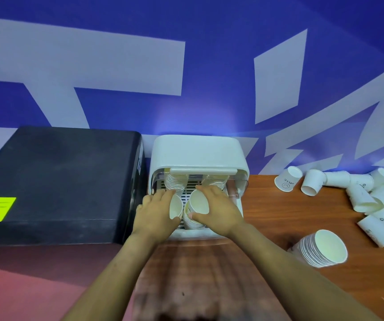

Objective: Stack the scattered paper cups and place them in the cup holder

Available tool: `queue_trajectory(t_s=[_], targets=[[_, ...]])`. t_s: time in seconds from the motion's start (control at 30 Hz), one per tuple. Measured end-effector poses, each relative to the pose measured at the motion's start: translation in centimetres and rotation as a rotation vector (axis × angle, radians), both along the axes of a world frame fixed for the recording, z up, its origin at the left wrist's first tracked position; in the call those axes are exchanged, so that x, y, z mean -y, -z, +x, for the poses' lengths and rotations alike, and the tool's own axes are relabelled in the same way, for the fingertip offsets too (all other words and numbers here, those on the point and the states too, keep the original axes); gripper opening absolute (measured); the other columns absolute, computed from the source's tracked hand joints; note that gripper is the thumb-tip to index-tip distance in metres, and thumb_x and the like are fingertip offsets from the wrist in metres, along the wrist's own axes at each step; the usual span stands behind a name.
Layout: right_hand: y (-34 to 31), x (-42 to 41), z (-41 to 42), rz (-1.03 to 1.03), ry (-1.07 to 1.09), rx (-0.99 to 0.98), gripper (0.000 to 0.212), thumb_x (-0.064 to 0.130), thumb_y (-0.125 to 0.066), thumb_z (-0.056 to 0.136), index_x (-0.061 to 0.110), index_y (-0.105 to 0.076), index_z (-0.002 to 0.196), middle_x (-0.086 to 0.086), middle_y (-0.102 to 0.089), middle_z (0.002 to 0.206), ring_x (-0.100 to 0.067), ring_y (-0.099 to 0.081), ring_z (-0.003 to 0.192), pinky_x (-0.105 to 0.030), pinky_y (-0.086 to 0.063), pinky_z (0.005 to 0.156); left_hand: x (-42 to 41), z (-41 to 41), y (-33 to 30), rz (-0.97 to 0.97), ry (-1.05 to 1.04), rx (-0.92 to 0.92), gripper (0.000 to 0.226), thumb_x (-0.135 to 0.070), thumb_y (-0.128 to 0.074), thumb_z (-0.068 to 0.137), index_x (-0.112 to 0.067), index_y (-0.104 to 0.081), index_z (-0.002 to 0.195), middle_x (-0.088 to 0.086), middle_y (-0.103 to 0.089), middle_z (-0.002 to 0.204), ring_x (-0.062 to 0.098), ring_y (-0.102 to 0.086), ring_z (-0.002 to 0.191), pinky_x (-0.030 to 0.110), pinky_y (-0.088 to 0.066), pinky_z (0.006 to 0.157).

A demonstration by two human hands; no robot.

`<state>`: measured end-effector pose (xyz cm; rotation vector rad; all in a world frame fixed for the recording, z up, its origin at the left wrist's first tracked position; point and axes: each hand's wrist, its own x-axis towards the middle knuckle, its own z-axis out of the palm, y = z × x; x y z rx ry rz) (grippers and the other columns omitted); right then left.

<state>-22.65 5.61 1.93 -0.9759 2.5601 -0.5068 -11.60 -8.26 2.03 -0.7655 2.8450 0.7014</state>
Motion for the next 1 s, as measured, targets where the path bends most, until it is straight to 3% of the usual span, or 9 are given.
queue_trajectory(t_s=[0.2,0.4,0.57,0.7,0.87,1.0], targets=[[1.3,-0.4,0.0,0.087,-0.034,0.097,0.093,0.052,-0.069,0.077,0.025,-0.018,0.15,0.005,-0.024,0.156,-0.02,-0.027,0.141,-0.037,-0.029,0.113,-0.5,0.0,0.7,-0.002,0.005,0.051,0.07,-0.04,-0.059,0.086,-0.029,-0.024,0.145,-0.005,-0.023,0.153,0.027,-0.023,0.139,0.046,-0.032,0.106],[1.0,-1.9,-0.3,0.051,-0.056,0.112,0.094,0.051,-0.07,0.076,0.024,-0.019,0.15,0.005,-0.027,0.156,-0.018,-0.029,0.141,-0.04,-0.03,0.113,-0.9,0.3,0.0,0.057,-0.008,0.076,0.078,-0.039,-0.06,0.087,-0.033,-0.014,0.149,0.001,-0.008,0.16,0.027,-0.009,0.146,0.047,-0.022,0.112],[-1.1,-4.7,-0.7,-0.035,-0.028,0.075,0.085,0.046,-0.069,0.076,0.029,-0.027,0.147,0.005,-0.03,0.153,-0.015,-0.03,0.14,-0.039,-0.034,0.111,-2.6,0.0,-2.3,0.04,0.0,-0.117,0.07,-0.037,-0.058,0.085,-0.03,-0.025,0.147,-0.003,-0.032,0.151,0.023,-0.029,0.137,0.041,-0.031,0.108],[-2.8,-7.5,-1.1,-0.073,-0.038,0.05,0.07,0.039,-0.065,0.083,0.027,-0.034,0.145,0.0,-0.039,0.147,-0.018,-0.041,0.132,-0.038,-0.039,0.107,-5.5,-0.8,-4.6,0.066,0.032,-0.231,0.06,-0.034,-0.057,0.087,-0.028,-0.035,0.143,-0.002,-0.047,0.141,0.023,-0.044,0.128,0.039,-0.042,0.1],[-4.8,-12.7,-2.0,-0.132,-0.039,0.015,0.054,0.037,-0.064,0.084,0.028,-0.048,0.134,0.005,-0.053,0.131,-0.012,-0.053,0.114,-0.036,-0.046,0.097,-11.2,-2.1,-6.5,0.085,0.052,-0.296,0.047,-0.035,-0.057,0.088,-0.03,-0.046,0.133,-0.008,-0.059,0.124,0.016,-0.055,0.113,0.033,-0.047,0.089],[-5.7,-19.7,-3.9,-0.165,-0.036,0.001,0.04,0.035,-0.065,0.084,0.026,-0.058,0.122,0.007,-0.061,0.118,-0.002,-0.052,0.093,-0.033,-0.048,0.091,-17.8,-4.3,-6.8,0.107,0.05,-0.316,0.039,-0.034,-0.059,0.086,-0.032,-0.053,0.124,-0.01,-0.062,0.113,0.015,-0.058,0.106,0.034,-0.048,0.087]])
